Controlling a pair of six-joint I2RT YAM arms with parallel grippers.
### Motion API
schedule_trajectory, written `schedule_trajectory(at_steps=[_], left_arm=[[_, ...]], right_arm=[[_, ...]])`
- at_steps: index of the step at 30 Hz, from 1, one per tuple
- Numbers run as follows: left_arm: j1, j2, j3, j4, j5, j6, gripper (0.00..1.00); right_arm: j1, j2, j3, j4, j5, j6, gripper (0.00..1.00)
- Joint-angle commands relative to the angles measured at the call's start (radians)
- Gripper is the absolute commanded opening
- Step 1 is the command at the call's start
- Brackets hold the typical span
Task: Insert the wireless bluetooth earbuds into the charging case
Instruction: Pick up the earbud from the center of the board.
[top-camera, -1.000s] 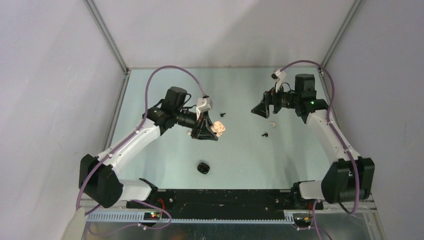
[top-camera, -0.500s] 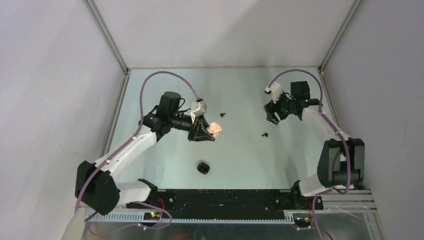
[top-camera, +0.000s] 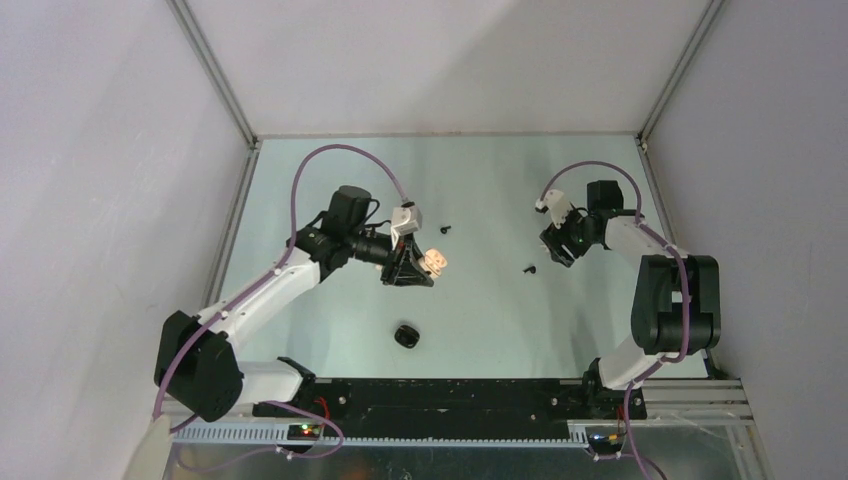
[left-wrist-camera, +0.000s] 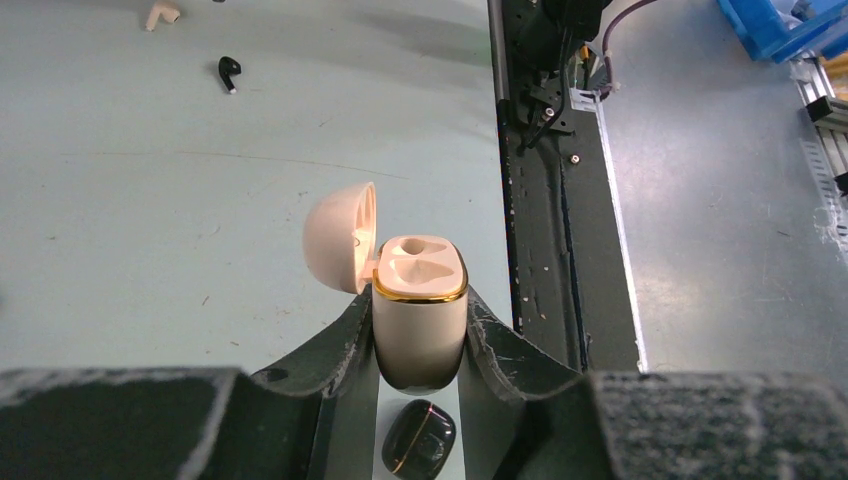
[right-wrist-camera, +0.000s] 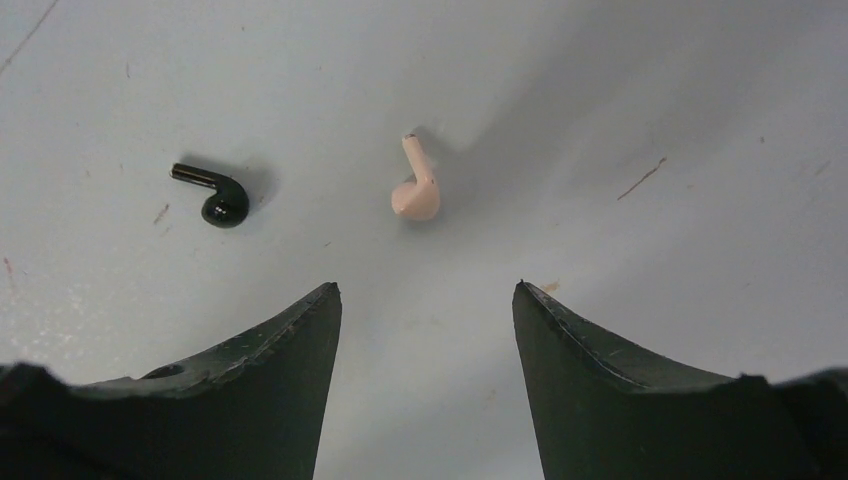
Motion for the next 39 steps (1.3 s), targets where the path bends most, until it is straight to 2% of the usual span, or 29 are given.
schedule_trajectory(at_steps=[1,9,11,18,25,35,37,39], left_arm=[[-0.012,-0.005,0.026,-0.004,-0.014,0.027,0.00],[-0.013,-0.005,0.025,-0.011,-0.022,0.035,0.00],[-0.012,-0.003,0.027,-0.011,-0.024,0.036,0.00],[-0.015,0.012,0.036,-0.028,-0.033,0.045,0.00],[-0.019,0.017,0.039,-0.032,-0.036,0.050,0.00],[-0.026,0.031,0.047,-0.038,-0.046,0.053,0.00],[-0.026,0.033,0.048,-0.041,-0.049,0.054,0.00],[-0.027,0.032,0.048,-0.042,-0.052,0.054,0.00]], right_arm=[[-0.010,-0.002,-0.002,0.023,-0.051,-0.115,0.68],[-0.001,0.044,-0.002,0.067,-0.091,-0.142,0.66],[0.007,0.048,-0.001,0.062,-0.107,-0.174,0.61],[0.011,0.087,0.004,0.080,-0.106,-0.222,0.58],[0.011,0.137,0.005,0.096,-0.079,-0.238,0.49],[0.011,0.150,0.005,0.115,-0.110,-0.233,0.48],[0.011,0.156,0.005,0.119,-0.110,-0.236,0.42],[0.011,0.164,0.004,0.117,-0.110,-0.240,0.32]])
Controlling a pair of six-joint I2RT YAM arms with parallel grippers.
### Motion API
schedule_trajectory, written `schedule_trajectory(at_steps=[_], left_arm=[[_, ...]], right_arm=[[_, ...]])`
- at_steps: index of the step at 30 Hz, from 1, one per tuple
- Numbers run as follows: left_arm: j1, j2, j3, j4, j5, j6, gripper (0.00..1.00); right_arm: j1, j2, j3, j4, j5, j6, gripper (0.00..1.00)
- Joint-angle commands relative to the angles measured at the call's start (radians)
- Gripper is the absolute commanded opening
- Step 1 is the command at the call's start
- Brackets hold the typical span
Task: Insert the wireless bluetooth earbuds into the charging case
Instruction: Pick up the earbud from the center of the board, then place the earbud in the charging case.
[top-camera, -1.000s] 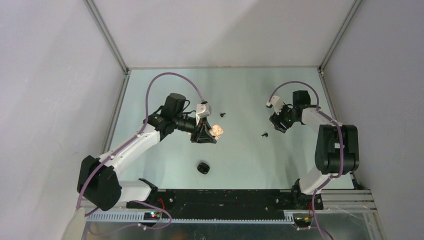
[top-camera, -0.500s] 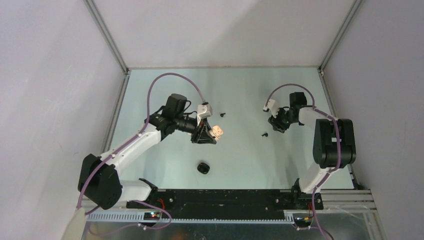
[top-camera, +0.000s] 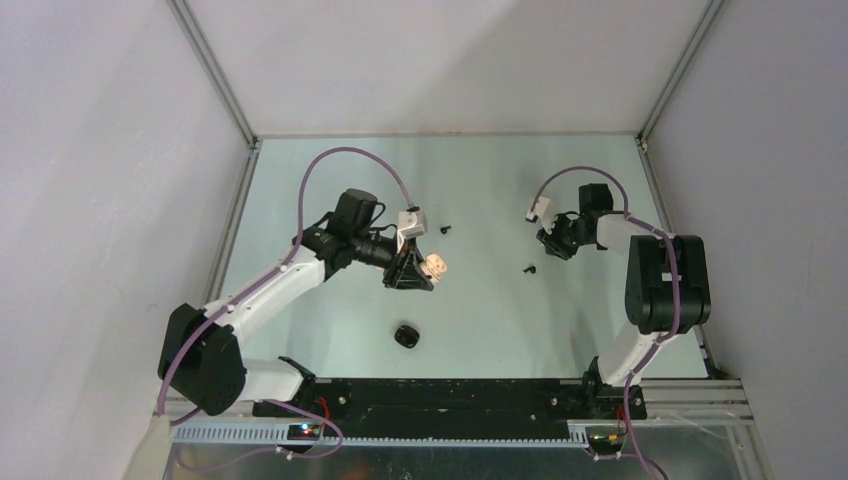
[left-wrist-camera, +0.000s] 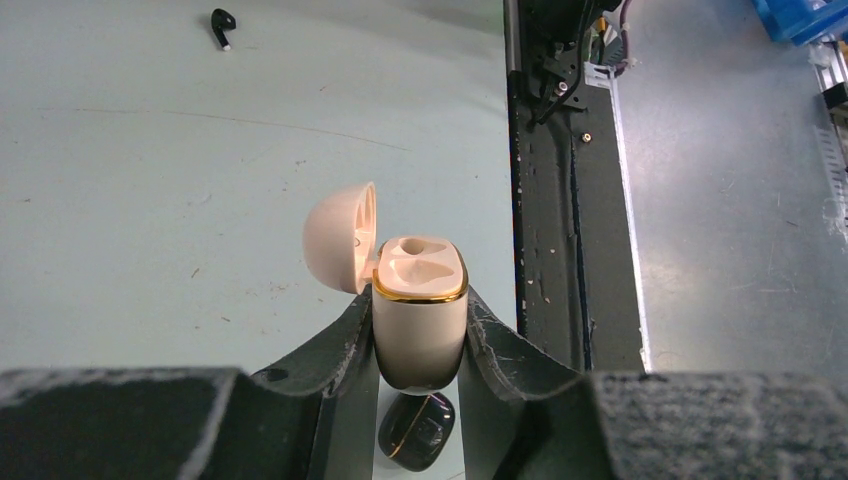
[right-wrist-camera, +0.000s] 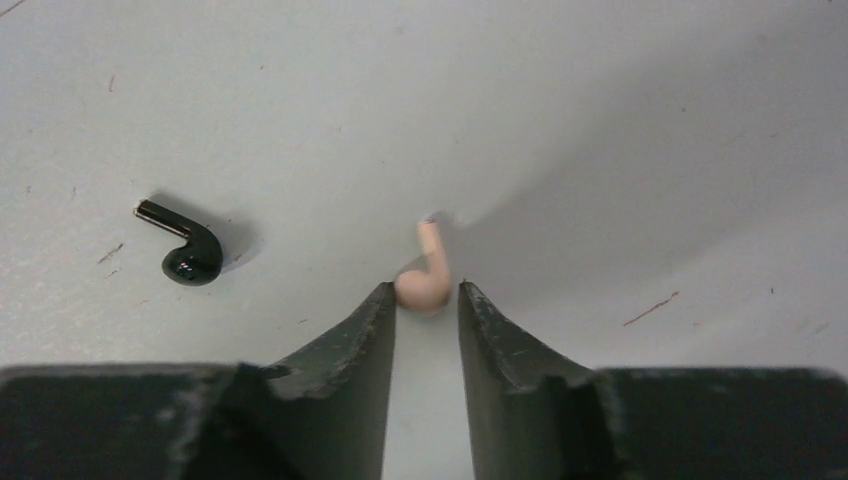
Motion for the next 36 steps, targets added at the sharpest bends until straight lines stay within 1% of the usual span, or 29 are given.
schedule_trajectory(at_steps=[1,3,8,10,14,15,16,18,19,20,22,25,29,33,36], left_arm=[[-0.009,0.001,0.048,0.004,-0.005,0.028,0.00],[-0.009,0.001,0.049,0.004,-0.006,0.028,0.00],[-0.014,0.004,0.050,0.007,-0.016,0.029,0.00],[-0.014,0.002,0.051,0.009,-0.028,0.030,0.00],[-0.019,-0.011,0.052,0.020,-0.076,0.033,0.00],[-0.020,-0.015,0.049,0.028,-0.100,0.036,0.00],[-0.026,-0.029,0.041,0.036,-0.116,0.039,0.00],[-0.041,-0.056,0.021,0.068,-0.181,0.044,0.00],[-0.046,-0.065,0.014,0.094,-0.230,0.047,0.00],[-0.057,-0.086,-0.002,0.109,-0.254,0.048,0.00],[-0.072,-0.110,-0.019,0.149,-0.317,0.042,0.00],[-0.082,-0.122,-0.018,0.188,-0.401,0.020,0.00],[-0.095,-0.140,-0.018,0.207,-0.460,0.027,0.00],[-0.104,-0.161,-0.029,0.201,-0.470,0.060,0.00],[-0.104,-0.185,-0.048,0.202,-0.450,0.097,0.00]], right_arm=[[0.003,0.036,0.005,0.000,-0.003,-0.030,0.24],[0.003,0.034,0.008,-0.018,-0.010,-0.035,0.18],[0.003,-0.029,0.012,-0.062,-0.054,-0.026,0.16],[0.002,-0.068,0.029,-0.111,-0.077,-0.011,0.16],[0.016,-0.170,0.087,-0.266,-0.138,0.045,0.16],[0.034,-0.187,0.118,-0.332,-0.148,0.072,0.17],[0.041,-0.218,0.134,-0.363,-0.166,0.090,0.16],[0.080,-0.255,0.194,-0.502,-0.190,0.148,0.16],[0.090,-0.268,0.228,-0.535,-0.211,0.191,0.16],[0.114,-0.292,0.244,-0.587,-0.222,0.235,0.16],[0.160,-0.326,0.279,-0.638,-0.246,0.307,0.16],[0.232,-0.370,0.321,-0.682,-0.274,0.391,0.16],[0.323,-0.390,0.386,-0.712,-0.330,0.522,0.16],[0.405,-0.375,0.462,-0.716,-0.387,0.665,0.16],[0.437,-0.355,0.498,-0.705,-0.430,0.742,0.15]])
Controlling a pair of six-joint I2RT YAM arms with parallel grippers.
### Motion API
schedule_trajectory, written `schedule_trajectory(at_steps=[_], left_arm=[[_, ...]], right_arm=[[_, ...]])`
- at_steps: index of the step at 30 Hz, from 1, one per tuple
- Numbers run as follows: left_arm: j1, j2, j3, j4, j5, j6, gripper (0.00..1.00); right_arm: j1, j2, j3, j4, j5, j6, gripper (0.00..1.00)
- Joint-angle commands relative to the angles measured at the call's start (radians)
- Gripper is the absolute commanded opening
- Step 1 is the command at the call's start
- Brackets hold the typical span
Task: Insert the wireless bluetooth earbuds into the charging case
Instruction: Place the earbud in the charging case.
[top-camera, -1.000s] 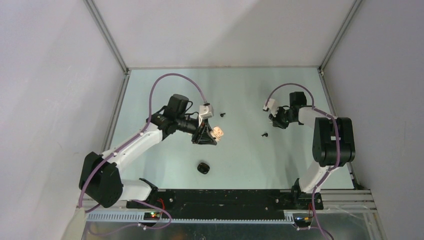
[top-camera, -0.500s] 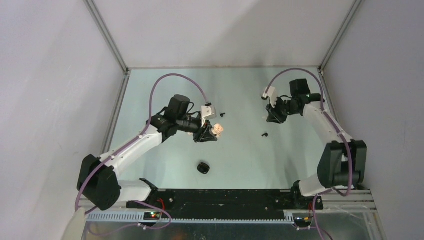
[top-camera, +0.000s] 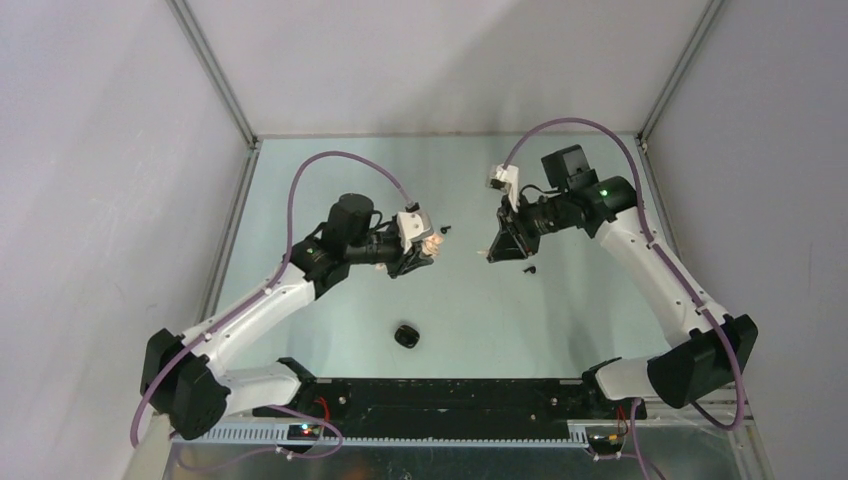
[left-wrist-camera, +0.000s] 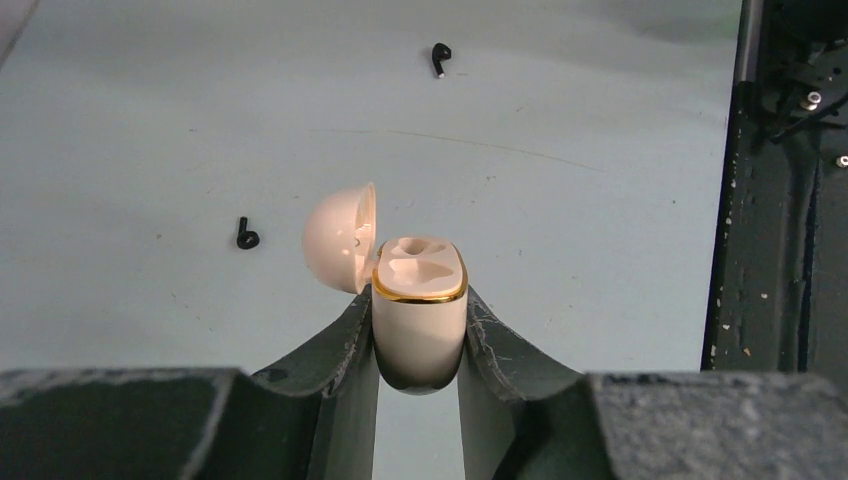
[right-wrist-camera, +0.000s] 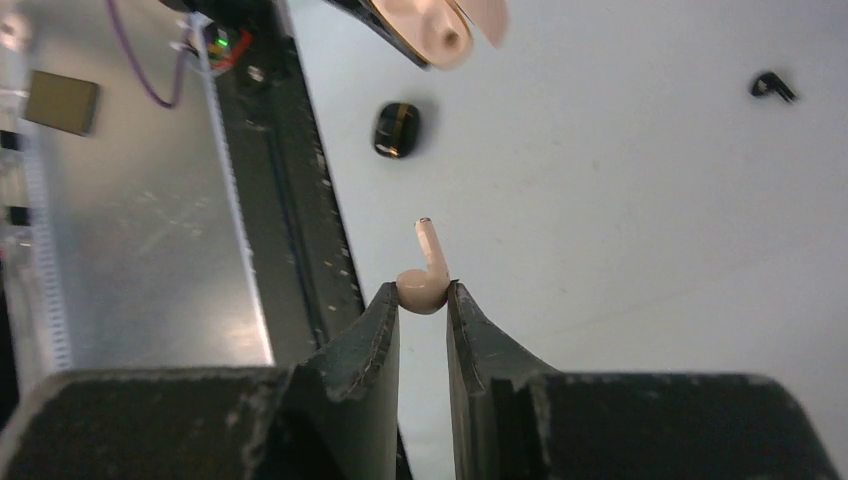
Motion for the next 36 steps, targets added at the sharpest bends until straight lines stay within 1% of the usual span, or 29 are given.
schedule_trajectory(at_steps=[1,4,12,18,26,36], left_arm=[[-0.010,-0.060,-0.031,0.041,0.002,0.085,0.00],[-0.011,-0.068,-0.036,0.014,0.055,0.153,0.00],[-0.011,-0.058,-0.017,-0.043,0.150,0.223,0.00],[-0.011,-0.037,0.012,-0.123,0.238,0.275,0.00],[-0.011,-0.028,0.030,-0.149,0.248,0.275,0.00],[-0.019,-0.025,0.040,-0.152,0.222,0.256,0.00]], right_arm=[[0.057,0.024,0.076,-0.006,-0.099,0.185,0.15],[0.085,0.050,0.079,0.010,-0.110,0.204,0.15],[0.113,0.156,0.120,0.017,-0.219,0.272,0.15],[0.143,0.191,0.132,0.021,-0.241,0.287,0.15],[0.168,0.204,0.104,0.048,-0.238,0.311,0.15],[0.208,0.215,0.095,0.059,-0.135,0.323,0.14]])
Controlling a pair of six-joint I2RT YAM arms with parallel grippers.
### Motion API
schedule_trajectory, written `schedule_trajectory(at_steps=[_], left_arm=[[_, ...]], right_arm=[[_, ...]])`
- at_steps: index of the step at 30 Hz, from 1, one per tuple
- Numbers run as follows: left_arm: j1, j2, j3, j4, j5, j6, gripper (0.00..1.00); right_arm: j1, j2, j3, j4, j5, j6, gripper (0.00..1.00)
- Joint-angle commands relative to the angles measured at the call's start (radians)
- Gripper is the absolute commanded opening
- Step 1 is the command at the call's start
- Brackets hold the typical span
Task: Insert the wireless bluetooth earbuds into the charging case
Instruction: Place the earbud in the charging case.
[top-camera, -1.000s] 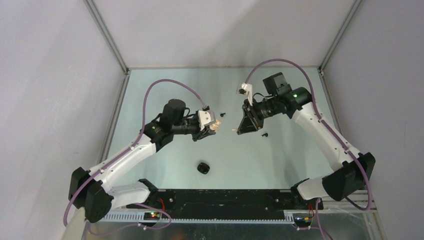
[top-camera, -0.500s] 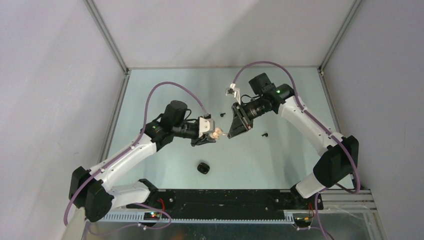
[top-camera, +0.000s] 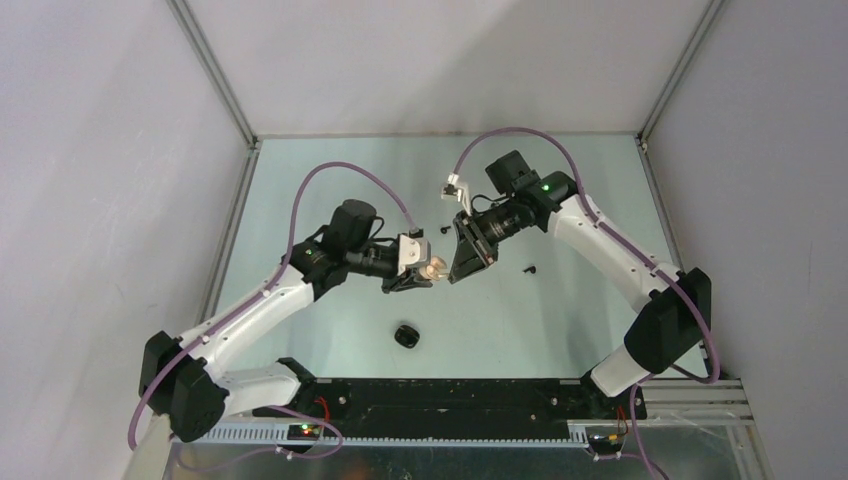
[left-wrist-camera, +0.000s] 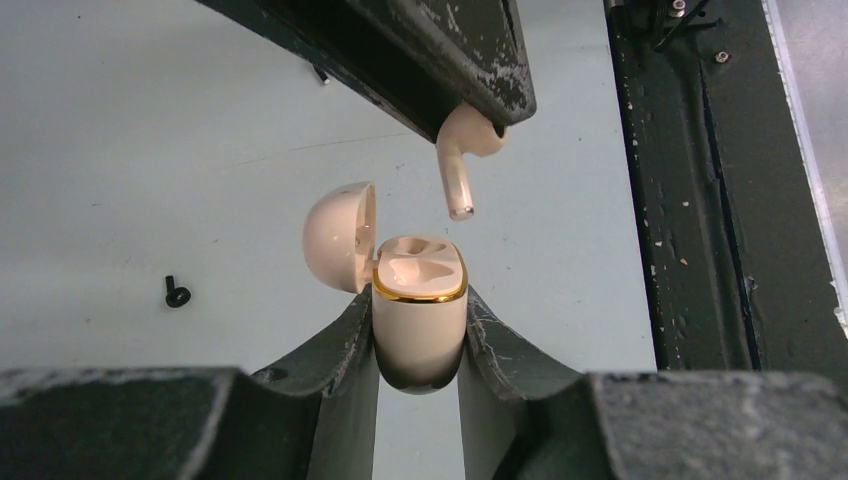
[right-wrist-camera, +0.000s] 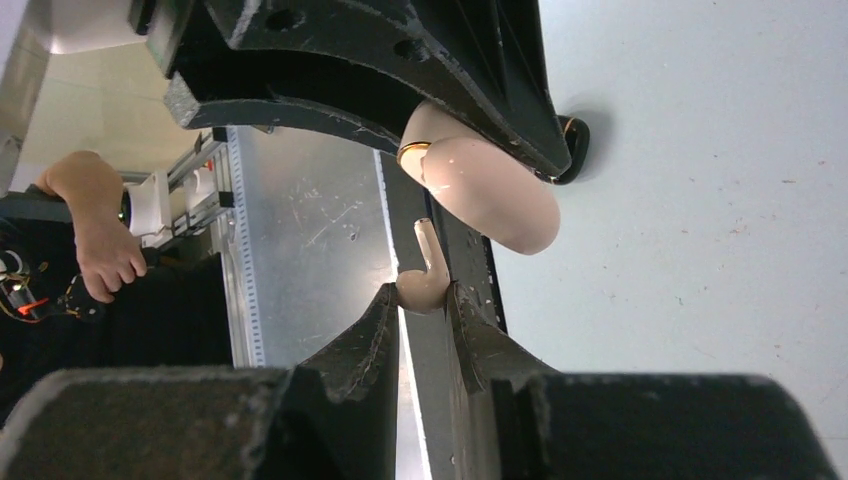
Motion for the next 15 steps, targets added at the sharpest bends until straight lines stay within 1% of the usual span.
schedule_trajectory(at_steps=[1,5,15], left_arm=[[-0.014,-0.004,0.050,0.005,-0.002,0.003,0.00],[-0.025,-0.002,0.059,0.011,-0.063,-0.013,0.00],[-0.062,0.015,0.070,0.000,-0.141,-0.009,0.00]], right_arm=[[0.010,0.013,0.009,0.026,0.055,0.032,0.13],[0.016,0.016,0.007,0.034,0.118,0.040,0.11],[0.019,0.037,0.020,0.051,0.189,0.062,0.12]])
